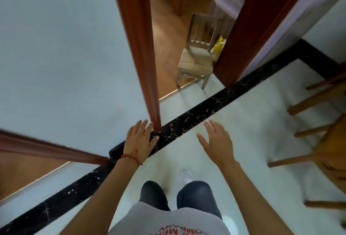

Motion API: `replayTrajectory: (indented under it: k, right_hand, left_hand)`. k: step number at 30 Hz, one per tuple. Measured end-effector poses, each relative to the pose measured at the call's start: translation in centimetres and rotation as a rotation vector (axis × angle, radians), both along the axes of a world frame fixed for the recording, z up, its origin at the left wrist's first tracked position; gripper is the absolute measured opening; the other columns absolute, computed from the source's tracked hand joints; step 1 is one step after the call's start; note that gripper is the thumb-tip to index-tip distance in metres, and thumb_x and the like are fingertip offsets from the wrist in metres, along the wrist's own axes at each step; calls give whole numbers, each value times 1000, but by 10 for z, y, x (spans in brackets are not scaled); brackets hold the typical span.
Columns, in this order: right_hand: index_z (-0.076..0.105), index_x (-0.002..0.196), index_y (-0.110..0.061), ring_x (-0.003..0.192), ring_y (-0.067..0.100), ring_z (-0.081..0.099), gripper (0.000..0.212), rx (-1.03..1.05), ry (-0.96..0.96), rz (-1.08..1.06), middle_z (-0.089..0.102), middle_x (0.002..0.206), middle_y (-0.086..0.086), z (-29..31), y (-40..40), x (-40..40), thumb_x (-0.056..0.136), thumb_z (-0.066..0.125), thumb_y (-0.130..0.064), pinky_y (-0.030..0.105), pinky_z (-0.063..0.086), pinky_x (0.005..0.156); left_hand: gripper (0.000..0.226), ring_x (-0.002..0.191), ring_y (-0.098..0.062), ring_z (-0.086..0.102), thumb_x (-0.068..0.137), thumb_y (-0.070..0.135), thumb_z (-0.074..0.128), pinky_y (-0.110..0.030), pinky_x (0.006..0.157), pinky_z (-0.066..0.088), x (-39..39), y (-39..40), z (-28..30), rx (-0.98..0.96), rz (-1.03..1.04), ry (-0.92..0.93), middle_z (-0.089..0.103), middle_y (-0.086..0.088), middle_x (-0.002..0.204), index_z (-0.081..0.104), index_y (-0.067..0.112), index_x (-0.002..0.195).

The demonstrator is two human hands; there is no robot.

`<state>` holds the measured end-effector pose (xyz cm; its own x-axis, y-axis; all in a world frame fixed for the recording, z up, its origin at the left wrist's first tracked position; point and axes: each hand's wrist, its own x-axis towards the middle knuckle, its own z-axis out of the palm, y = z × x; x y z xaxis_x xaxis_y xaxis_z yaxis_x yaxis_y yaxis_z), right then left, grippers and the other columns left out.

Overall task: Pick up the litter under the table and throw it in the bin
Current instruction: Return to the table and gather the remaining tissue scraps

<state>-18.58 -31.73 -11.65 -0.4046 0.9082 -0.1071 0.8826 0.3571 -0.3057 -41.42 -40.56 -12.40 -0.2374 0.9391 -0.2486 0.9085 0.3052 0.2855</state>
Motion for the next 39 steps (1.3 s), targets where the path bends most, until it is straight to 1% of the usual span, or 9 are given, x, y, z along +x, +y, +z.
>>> replayTrajectory:
  k: [2, 6, 12, 16, 23, 26, 30, 35, 39]
  right_hand:
    - [59, 117, -6, 107, 35, 62, 69, -4, -9, -87, 64, 118, 19, -1, -20, 6, 93, 17, -55, 45, 53, 83]
    - [56, 121, -7, 116, 35, 56, 58, -30, -12, -303, 59, 125, 18, -1, -60, 24, 89, 35, -50, 46, 48, 92]
    - [57, 119, -8, 116, 32, 56, 69, -28, -30, -573, 60, 124, 16, 1, -122, 72, 88, 22, -58, 44, 49, 90]
    - [51, 126, -7, 126, 31, 47, 52, -5, -8, -762, 53, 133, 16, 5, -166, 106, 90, 47, -45, 43, 42, 100]
    - [42, 134, -11, 136, 25, 33, 53, -38, 26, -1057, 41, 144, 10, 11, -256, 160, 92, 45, -43, 39, 31, 108]
    - [45, 131, -9, 134, 28, 36, 52, -24, 46, -1185, 44, 141, 13, 15, -302, 182, 91, 49, -41, 42, 33, 106]
    - [48, 129, -7, 130, 30, 41, 50, 18, 70, -1359, 48, 137, 15, 19, -368, 210, 90, 53, -38, 43, 37, 103]
    - [44, 133, -10, 134, 27, 36, 52, 2, 55, -1543, 44, 142, 12, 17, -452, 236, 91, 49, -40, 41, 33, 107]
    - [45, 132, -10, 133, 28, 37, 51, -3, 53, -1677, 45, 141, 12, 16, -512, 251, 91, 50, -40, 40, 34, 106]
  left_hand:
    - [58, 140, -30, 18, 93, 45, 30, -41, 115, 13, 0, 2, -2, 3, -85, -4, 26, -13, 150, 29, 11, 140]
    - [73, 139, -30, 21, 85, 57, 18, -42, 114, 16, 12, 5, -2, -32, -239, 6, 29, -13, 149, 31, 10, 139]
    - [78, 127, -37, 42, 84, 59, 13, -51, 103, 35, 55, 13, -4, -62, -503, -9, 50, -20, 134, 48, 4, 128]
    - [80, 135, -33, 30, 79, 57, 10, -46, 110, 24, 103, 12, 4, 1, -670, -10, 39, -15, 143, 38, 8, 135]
    - [58, 142, -24, 9, 94, 44, 30, -38, 116, 7, 194, -15, 8, 9, -964, -25, 18, -8, 154, 21, 13, 143]
    - [68, 143, -23, 8, 90, 56, 17, -38, 116, 7, 236, -39, 11, 3, -1088, -17, 17, -7, 154, 19, 14, 143]
    - [89, 141, -25, 15, 72, 60, -2, -40, 115, 11, 290, -81, 14, 38, -1240, -53, 23, -9, 152, 25, 12, 141]
    - [85, 139, -30, 23, 76, 59, 6, -45, 113, 18, 354, -138, 16, 30, -1412, -79, 30, -15, 148, 34, 8, 137]
    - [72, 127, -39, 42, 82, 51, 22, -51, 103, 35, 400, -183, 10, 41, -1552, -76, 48, -22, 135, 49, 1, 126]
